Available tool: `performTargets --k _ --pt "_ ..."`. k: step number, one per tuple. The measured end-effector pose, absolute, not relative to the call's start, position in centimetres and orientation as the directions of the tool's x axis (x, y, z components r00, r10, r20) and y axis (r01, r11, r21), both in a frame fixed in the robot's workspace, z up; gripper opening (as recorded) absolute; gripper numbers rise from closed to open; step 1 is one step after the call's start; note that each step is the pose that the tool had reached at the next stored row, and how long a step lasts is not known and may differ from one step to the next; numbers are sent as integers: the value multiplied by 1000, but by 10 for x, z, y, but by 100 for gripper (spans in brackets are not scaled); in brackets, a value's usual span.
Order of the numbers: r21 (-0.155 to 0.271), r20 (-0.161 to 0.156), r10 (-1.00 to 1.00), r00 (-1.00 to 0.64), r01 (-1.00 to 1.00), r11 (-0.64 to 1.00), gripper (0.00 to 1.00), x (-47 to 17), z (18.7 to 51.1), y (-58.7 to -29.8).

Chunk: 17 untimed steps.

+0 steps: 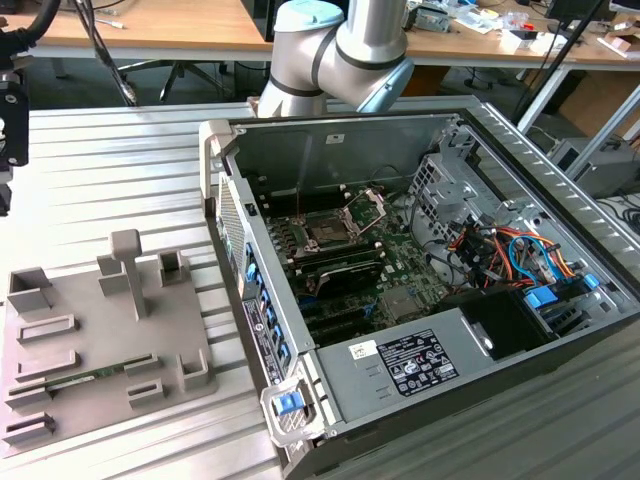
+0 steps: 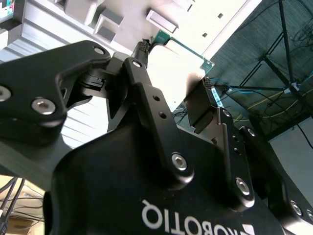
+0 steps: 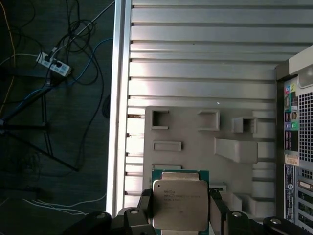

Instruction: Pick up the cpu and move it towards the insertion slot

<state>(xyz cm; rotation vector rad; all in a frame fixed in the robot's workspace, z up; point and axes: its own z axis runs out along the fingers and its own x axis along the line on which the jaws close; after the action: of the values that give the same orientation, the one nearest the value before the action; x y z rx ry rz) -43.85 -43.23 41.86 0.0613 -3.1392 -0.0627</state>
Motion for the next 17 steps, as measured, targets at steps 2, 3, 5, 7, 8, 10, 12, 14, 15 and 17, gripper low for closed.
performTargets --k 2,3,5,7,8,10,12,14,15,17 --pt "40 0 -39 -999 -39 998 55 -436 419 -432" --pt "40 0 -39 -999 -39 998 55 -435 419 -432" --pt "40 0 -39 -999 -39 998 55 -433 419 -432" --pt "40 0 -39 -999 -39 998 55 -432 419 -432" --pt "40 0 -39 -999 -39 998 55 -431 419 -432" --pt "40 0 -39 -999 -39 998 55 -428 419 -432" --pt "40 0 -39 -999 -39 998 55 -427 419 -432" --pt "40 0 -39 -999 -39 998 55 -426 419 -432" --pt "40 0 -39 -999 -39 998 55 -425 419 -432" --pt "40 0 -39 -999 -39 998 55 -423 419 -432"
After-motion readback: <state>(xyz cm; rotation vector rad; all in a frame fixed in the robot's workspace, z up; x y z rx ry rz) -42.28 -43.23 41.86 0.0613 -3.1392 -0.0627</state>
